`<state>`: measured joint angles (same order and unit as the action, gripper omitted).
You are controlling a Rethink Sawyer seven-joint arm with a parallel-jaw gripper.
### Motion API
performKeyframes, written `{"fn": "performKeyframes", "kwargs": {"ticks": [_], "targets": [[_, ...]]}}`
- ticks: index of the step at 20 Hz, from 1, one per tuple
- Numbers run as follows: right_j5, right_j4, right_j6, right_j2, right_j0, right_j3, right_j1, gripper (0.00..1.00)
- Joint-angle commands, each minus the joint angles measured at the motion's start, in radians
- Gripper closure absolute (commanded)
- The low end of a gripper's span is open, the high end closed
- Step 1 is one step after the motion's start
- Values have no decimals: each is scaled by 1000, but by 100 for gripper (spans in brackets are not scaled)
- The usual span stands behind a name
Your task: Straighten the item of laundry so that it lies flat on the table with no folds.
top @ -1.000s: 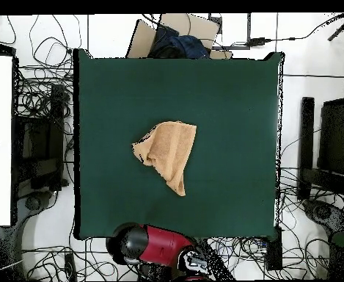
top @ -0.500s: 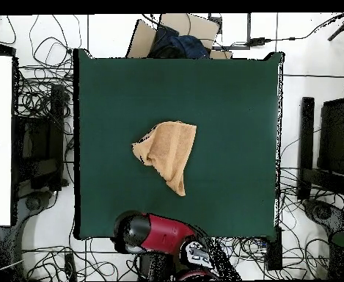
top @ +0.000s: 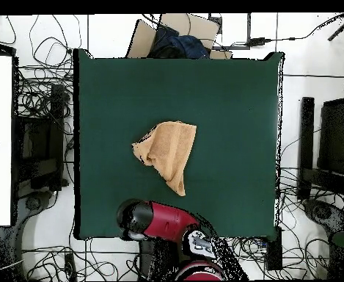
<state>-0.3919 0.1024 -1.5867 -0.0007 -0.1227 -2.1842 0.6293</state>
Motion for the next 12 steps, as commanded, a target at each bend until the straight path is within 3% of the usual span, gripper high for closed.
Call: {"fn": "performKeyframes", "kwargs": {"ticks": [1,12], "targets": [[-74,46,-131,117,0,144,-47,0],[-98,60,-160,112,18,167,-49,0]]}}
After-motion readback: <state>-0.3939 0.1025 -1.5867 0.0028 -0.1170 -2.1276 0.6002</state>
